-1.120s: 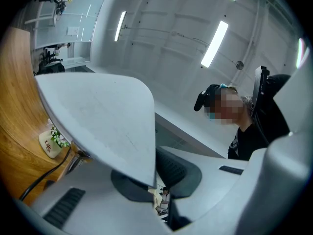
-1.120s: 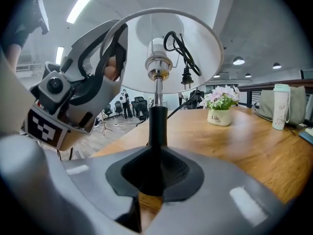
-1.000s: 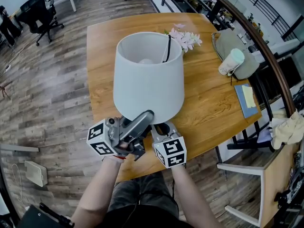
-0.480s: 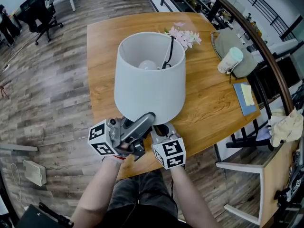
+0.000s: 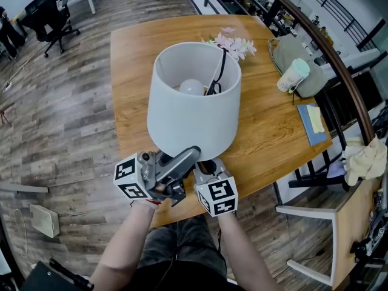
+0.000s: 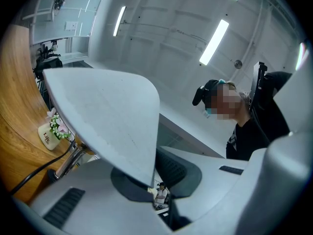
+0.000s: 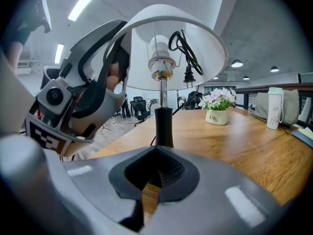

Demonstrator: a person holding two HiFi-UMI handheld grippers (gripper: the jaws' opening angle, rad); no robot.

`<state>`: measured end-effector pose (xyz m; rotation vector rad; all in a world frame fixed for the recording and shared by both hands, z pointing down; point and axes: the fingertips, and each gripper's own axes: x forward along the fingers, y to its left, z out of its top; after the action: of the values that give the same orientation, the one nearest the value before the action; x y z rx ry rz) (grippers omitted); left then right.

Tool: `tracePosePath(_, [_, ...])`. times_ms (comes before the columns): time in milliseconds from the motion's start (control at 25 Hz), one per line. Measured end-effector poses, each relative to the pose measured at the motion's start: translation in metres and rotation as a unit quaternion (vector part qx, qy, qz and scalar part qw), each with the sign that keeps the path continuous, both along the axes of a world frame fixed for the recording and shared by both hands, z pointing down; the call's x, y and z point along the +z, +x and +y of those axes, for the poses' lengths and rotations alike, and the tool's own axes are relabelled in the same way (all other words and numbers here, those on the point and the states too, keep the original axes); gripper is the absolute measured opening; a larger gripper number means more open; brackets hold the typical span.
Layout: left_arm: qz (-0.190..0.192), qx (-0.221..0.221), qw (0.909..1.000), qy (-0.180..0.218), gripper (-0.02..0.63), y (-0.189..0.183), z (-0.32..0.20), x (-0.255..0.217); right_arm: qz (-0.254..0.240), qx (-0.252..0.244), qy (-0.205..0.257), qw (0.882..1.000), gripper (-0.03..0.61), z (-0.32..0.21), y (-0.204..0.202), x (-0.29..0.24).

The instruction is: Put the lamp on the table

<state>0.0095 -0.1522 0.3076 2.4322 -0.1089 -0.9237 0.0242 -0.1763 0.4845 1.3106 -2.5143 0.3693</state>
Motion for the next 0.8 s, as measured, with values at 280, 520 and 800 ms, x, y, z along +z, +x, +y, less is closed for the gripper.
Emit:
tracePosePath(280, [-0.005, 0.006, 1.0, 0.002, 0.003, 0.003, 0.006, 0.003, -0.003, 0.0, -0.003, 1.0, 0.008, 0.003, -0.001, 0.002])
tracePosePath(520, [-0.008, 0.01, 0.9999, 0.002, 0.005, 0.003, 0.011, 0.007, -0.005, 0.0, -0.003, 1.0, 0.008, 0.007, -0.002, 0.004])
tracePosePath(800, [-0.015, 0.016, 0.9997, 0.005, 0.008, 0.006, 0.02, 0.011, -0.007, -0.001, -0.002, 1.0, 0.008, 0.013, -0.002, 0.005])
